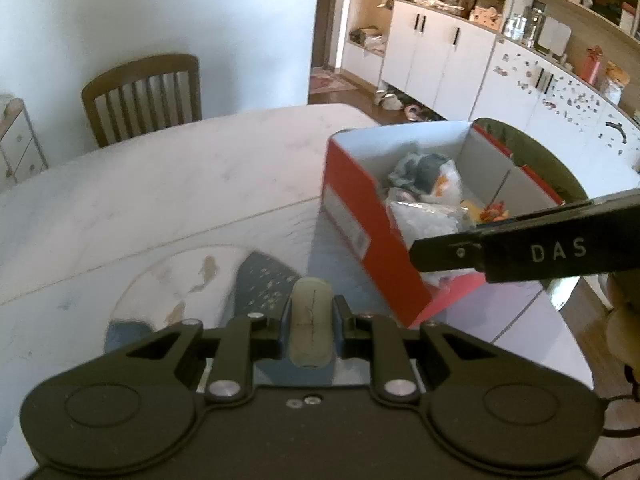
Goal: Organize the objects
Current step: 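Carry the bead bag with the right gripper while the left gripper carries the beige roll to the shoebox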
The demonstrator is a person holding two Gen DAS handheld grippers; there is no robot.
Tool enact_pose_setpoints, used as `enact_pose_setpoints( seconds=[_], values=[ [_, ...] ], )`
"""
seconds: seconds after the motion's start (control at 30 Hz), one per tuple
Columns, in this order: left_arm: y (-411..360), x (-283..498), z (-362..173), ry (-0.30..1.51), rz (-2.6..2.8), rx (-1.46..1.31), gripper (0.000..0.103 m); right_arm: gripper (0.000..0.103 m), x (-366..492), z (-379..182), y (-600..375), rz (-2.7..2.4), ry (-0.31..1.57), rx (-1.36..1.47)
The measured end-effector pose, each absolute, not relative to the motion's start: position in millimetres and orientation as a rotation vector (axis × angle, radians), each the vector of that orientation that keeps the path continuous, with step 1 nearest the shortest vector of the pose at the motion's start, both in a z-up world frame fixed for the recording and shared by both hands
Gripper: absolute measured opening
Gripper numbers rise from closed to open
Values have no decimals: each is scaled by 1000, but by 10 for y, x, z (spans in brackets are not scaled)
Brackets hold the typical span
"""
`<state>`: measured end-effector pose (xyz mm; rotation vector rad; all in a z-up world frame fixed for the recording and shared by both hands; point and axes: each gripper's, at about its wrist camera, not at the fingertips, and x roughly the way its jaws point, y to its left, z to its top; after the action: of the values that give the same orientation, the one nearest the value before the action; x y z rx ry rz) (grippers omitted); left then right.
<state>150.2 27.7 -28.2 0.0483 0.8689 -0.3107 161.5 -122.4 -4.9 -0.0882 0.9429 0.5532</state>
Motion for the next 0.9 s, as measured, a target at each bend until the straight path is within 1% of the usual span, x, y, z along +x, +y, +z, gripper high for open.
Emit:
enact_pose_setpoints(
  seconds=[0.37, 0.9],
  values=[
    [-280, 1616, -109, 818, -369, 90, 19, 37, 1769, 115, -1836, 476, 892, -64],
    [-939, 1972, -219, 828, -373, 123, 19, 37, 2302, 125, -2587, 373, 863, -91]
  ],
)
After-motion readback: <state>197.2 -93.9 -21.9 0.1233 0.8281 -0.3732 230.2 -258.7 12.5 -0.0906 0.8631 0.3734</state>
